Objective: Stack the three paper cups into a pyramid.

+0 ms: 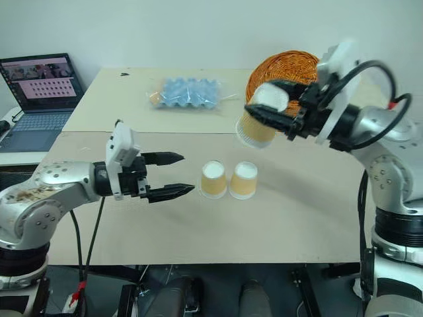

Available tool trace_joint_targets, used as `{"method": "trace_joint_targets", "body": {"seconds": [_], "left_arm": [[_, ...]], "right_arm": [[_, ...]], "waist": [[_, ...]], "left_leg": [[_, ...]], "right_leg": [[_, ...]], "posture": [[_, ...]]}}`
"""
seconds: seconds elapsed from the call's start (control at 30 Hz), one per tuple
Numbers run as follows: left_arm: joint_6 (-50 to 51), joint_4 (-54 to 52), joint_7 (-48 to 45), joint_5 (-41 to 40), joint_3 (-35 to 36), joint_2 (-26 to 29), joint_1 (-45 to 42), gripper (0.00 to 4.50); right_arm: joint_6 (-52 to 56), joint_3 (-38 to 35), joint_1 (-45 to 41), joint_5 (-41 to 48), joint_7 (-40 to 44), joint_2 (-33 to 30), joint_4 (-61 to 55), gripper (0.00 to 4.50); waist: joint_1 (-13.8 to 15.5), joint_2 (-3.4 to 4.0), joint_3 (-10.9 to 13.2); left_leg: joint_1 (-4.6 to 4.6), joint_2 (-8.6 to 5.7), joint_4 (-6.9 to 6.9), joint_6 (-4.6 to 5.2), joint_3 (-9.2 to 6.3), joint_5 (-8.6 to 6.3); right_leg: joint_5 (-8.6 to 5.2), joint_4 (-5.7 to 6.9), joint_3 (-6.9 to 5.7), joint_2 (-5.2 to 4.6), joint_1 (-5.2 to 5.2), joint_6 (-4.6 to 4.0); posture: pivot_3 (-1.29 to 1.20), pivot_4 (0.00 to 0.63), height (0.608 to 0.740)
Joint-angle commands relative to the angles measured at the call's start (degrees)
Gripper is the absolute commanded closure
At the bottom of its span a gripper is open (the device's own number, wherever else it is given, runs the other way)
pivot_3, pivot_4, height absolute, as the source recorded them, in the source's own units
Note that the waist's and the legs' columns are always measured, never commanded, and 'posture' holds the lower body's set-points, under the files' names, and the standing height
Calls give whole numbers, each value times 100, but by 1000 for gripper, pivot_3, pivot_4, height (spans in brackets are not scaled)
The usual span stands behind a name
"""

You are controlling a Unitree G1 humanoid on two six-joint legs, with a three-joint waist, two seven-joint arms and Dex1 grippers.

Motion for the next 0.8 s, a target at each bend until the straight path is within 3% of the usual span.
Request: {"method": "trace_joint_targets", "body": {"seconds": [0.03, 0.27, 0.8], "left_arm": [[8, -246, 189, -123, 237, 76, -40, 0], [56, -485, 464, -300, 163, 41, -1, 0], [-104, -374, 531, -258, -5, 57, -116, 0]], "right_arm": [[-342, 183, -114, -208, 233, 166, 212, 1913], [-499, 444, 54, -478, 446, 509, 450, 1913], [-711, 501, 655, -830, 519, 595, 535, 1913]], "waist": [[27, -2, 1], [26, -4, 2], [29, -5, 2]], "left_leg": [[-1, 0, 3, 0, 0, 0], [-22, -1, 4, -52, 1, 31], [-25, -2, 8, -53, 2, 32]], "right_leg": [[0, 0, 0, 0, -1, 0], [1, 6, -1, 1, -23, 1], [1, 14, -1, 4, -27, 1]], "posture": [[0, 150, 726], [0, 150, 726], [0, 150, 726]]}}
